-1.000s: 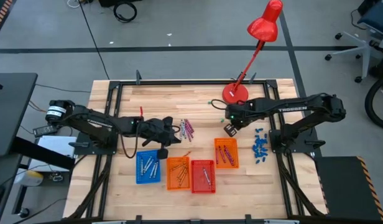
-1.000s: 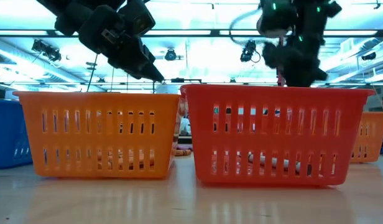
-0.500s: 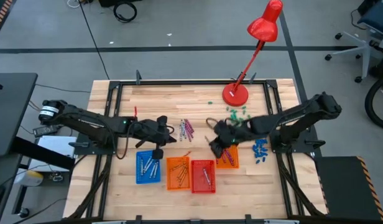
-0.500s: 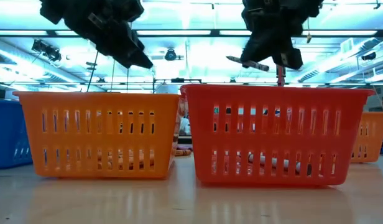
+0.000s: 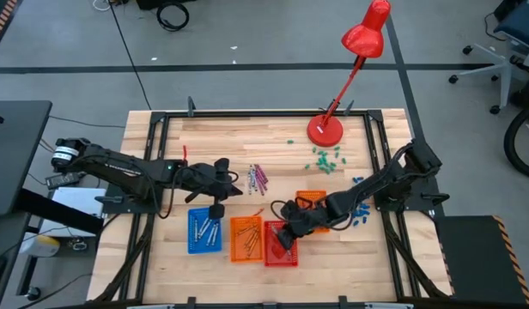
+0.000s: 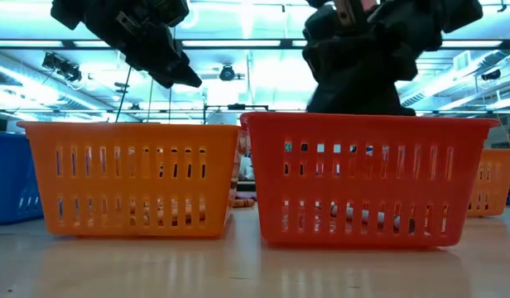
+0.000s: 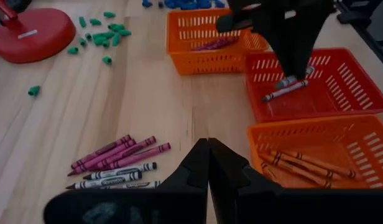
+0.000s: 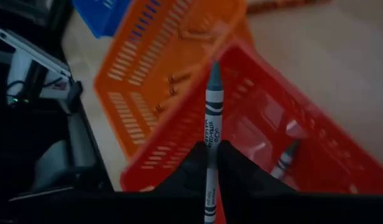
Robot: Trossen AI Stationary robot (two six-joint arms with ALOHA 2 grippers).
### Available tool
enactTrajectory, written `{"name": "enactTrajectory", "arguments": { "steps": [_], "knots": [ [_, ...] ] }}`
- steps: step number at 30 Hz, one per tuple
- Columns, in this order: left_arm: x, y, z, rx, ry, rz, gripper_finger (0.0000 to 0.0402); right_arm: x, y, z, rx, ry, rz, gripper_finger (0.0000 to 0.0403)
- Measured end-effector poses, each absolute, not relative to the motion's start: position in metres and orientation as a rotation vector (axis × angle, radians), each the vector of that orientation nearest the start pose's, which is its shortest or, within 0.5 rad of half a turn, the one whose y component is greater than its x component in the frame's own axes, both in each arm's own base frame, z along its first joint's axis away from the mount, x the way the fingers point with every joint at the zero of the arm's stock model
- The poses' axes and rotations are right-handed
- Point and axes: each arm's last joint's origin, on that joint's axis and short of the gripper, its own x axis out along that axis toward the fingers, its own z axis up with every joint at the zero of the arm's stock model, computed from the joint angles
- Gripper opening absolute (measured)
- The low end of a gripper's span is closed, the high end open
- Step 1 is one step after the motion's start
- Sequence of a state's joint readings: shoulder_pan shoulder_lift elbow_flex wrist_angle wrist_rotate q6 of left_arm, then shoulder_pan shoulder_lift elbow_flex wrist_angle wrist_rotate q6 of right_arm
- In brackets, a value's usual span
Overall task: Sort crayons
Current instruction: Put the gray crayon into the red bin, then put the red crayon into the right orange bin
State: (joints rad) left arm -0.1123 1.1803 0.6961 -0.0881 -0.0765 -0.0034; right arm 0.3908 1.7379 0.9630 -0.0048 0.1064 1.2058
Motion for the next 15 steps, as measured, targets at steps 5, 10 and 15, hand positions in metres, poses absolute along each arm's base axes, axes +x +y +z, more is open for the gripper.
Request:
{"name": "enactTrajectory", "arguments": {
  "steps": [5,10,15],
  "knots": [
    [0.245,-0.024,0.237,0.065,0.548,-0.036,0.0007,0.320,0.134,0.166,0.943,0.850,-0.228,0.0055],
    [0.245,-0.024,0.237,0.065,0.547,-0.036,0.0007,0.317,0.132,0.169,0.938,0.872,-0.219,0.0090],
    [0.244,-0.025,0.236,0.053,0.553,-0.033,0.0007,0.314,0.125,0.182,0.921,0.867,-0.189,0.0108]
  ]
}}
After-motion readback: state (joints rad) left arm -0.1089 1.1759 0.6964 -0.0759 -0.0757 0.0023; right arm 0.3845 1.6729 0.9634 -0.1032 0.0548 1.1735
